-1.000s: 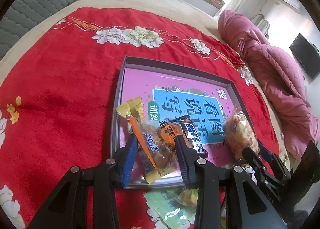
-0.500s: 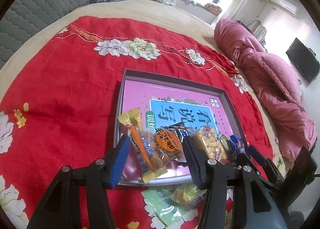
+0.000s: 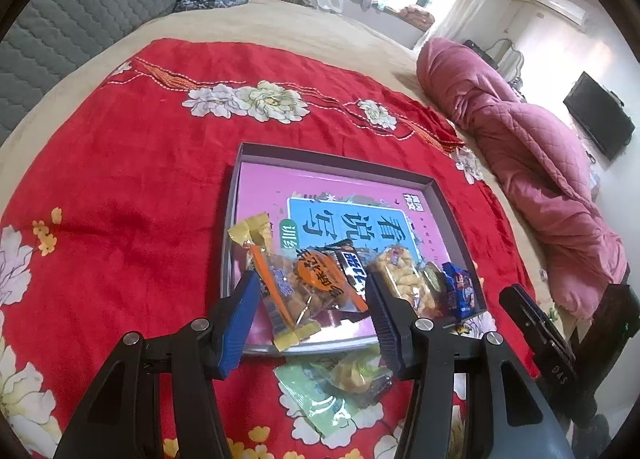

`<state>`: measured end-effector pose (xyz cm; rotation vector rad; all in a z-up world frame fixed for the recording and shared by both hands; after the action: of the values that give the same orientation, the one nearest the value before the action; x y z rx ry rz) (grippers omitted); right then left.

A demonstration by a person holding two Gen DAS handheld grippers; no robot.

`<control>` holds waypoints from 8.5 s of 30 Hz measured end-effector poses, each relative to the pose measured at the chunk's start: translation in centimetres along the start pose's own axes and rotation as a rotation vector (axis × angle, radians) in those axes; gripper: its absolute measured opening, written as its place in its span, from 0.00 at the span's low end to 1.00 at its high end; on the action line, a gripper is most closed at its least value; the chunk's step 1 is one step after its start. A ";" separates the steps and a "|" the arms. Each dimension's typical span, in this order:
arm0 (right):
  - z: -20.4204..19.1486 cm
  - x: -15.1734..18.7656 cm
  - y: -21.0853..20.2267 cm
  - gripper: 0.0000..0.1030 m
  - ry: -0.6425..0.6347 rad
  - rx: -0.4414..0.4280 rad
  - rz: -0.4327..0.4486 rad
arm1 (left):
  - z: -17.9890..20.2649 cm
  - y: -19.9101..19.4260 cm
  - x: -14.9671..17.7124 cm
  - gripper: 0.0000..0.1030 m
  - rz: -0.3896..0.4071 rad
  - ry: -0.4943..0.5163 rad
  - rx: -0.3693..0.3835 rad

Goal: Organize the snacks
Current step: 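Open the left tool to release the cookie bag while the right tool releases the puffed rice bar, then move both open tools back from the box toward the remaining snacks, then grasp the light green wrapped pack with the left tool while the right tool grasps the white wafer stick, then lift the green pack toward the box with the left tool while the right tool lifts the white wafer stick, then lower the green pack into the box with the left tool while the right tool lowers the wafer stick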

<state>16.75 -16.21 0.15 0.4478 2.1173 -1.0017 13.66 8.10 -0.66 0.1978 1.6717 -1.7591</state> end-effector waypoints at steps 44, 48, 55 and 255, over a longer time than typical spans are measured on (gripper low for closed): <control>-1.7 3.8 -1.7 0.72 0.087 0.030 -0.152 | 1.0 0.2 6.2 0.55 -0.193 0.018 0.054; -1.8 4.7 -1.6 0.72 0.106 0.036 -0.192 | 1.2 0.5 6.8 0.55 -0.218 0.015 0.059; -2.4 6.4 -1.0 0.72 0.107 0.054 -0.268 | 1.5 0.8 7.4 0.55 -0.244 0.021 0.068; -0.7 2.1 6.6 0.18 -0.089 -0.007 -0.184 | 5.7 5.6 0.4 0.22 -0.164 -0.035 0.109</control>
<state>18.79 -11.50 -4.50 0.2033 2.1091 -1.0961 18.50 3.06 -4.51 0.0798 1.6068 -1.9661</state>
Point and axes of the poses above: each gripper's, at about its wrist camera, not at the fingertips, and y roughly the way its jaws point, z to its right, x to its underside, the point moved 4 cm from there along y, roughly the way its jaws point, and after that the axes turned 13 degrees about -x, right-handed, at the moved point
